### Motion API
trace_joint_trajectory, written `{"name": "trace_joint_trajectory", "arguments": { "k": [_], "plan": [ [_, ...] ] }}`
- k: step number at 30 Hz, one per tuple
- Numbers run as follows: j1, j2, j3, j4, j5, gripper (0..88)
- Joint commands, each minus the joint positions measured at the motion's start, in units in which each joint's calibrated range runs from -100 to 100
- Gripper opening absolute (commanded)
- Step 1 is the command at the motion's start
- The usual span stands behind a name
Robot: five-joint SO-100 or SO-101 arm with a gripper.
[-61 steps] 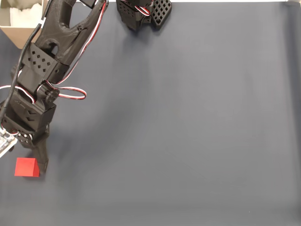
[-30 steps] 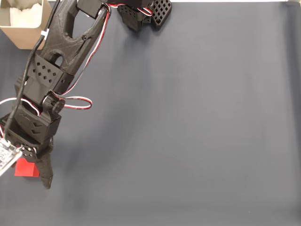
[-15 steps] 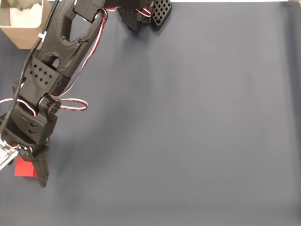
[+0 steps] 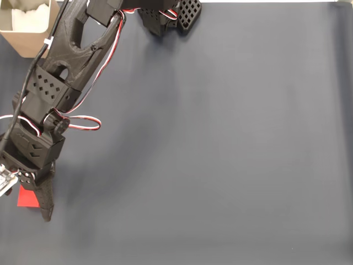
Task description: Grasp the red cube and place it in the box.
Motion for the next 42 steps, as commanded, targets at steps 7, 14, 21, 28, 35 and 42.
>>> {"name": "trace_joint_trajectory", "arguments": {
  "k": [7,14,21,28,35,42],
  "plan": [
    [0.29,-0.47,-2.21,-1.11,0.24,35.3],
    [-0.06,0.74,-2.21,-1.35,-0.05,35.3],
    [0.08,2.04,-2.57,-1.52,-0.05,35.4],
    [0.29,2.48,-2.57,-1.68,-0.10,35.4],
    [-0.20,1.18,-1.11,-1.35,-0.59,35.5],
    [-1.05,-2.12,3.27,-1.52,-0.83,35.5]
  ]
}}
